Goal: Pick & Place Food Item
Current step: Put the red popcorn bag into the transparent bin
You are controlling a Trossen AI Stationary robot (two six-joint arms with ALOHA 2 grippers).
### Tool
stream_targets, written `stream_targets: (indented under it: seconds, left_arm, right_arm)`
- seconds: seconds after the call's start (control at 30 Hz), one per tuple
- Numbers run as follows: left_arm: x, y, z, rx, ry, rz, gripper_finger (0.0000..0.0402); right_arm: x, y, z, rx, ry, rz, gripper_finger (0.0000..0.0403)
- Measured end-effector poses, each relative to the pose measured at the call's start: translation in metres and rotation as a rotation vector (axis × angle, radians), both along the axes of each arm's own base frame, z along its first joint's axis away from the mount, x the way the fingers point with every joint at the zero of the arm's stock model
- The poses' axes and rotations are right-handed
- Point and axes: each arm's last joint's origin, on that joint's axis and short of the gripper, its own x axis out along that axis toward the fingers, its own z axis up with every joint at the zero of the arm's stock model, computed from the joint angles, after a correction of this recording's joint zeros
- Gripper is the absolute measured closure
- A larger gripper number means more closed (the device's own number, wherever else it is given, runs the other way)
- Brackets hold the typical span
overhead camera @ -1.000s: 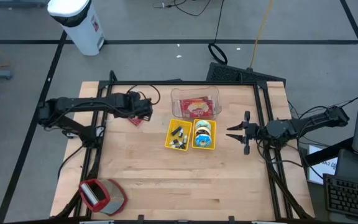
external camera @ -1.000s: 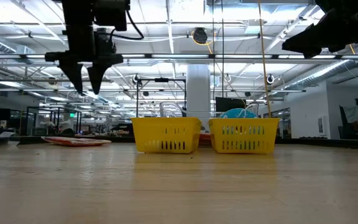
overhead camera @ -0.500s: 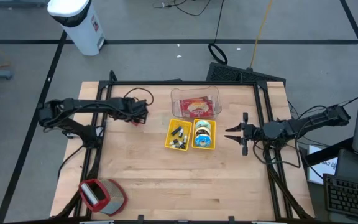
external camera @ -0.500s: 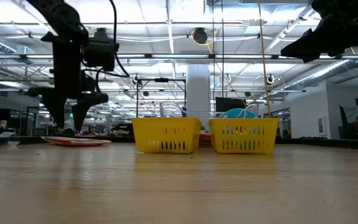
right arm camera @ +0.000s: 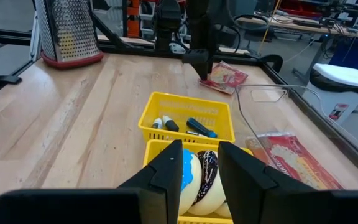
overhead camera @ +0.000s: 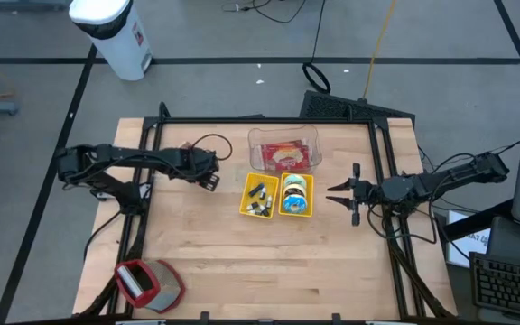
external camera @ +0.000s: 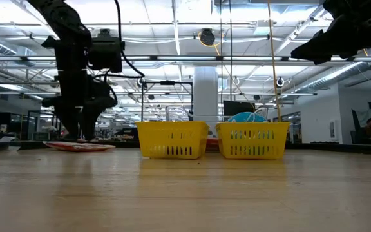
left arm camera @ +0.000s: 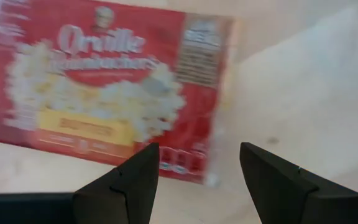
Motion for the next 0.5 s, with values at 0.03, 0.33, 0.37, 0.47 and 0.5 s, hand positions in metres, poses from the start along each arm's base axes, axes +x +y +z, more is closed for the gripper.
stream_targets:
  seconds: [0.03, 0.33, 0.37, 0.47, 0.5]
  left_arm:
    - [0.0, -0.001, -0.001, 0.025, 0.018, 0.004, 0.0176]
    - [0.011, -0.002, -0.021, -0.021, 0.048, -0.004, 0.0176]
    - [0.012, -0.001, -0.024, -0.021, 0.052, -0.003, 0.0176]
    - [0.015, 0.0, -0.031, -0.019, 0.08, 0.013, 0.0176]
    - [0.015, 0.0, -0.033, -0.017, 0.092, 0.016, 0.0176]
  right_arm:
    - [0.0, 0.0, 0.0, -0.001, 0.0, 0.0, 0.0312]
    - [0.0, 0.0, 0.0, 0.002, 0.0, 0.0, 0.0312]
    - [0.0, 0.0, 0.0, 0.002, 0.0, 0.0, 0.0312]
    - [0.0, 0.0, 0.0, 0.002, 0.0, 0.0, 0.0312]
    - [0.0, 0.0, 0.0, 0.002, 0.0, -0.001, 0.0312]
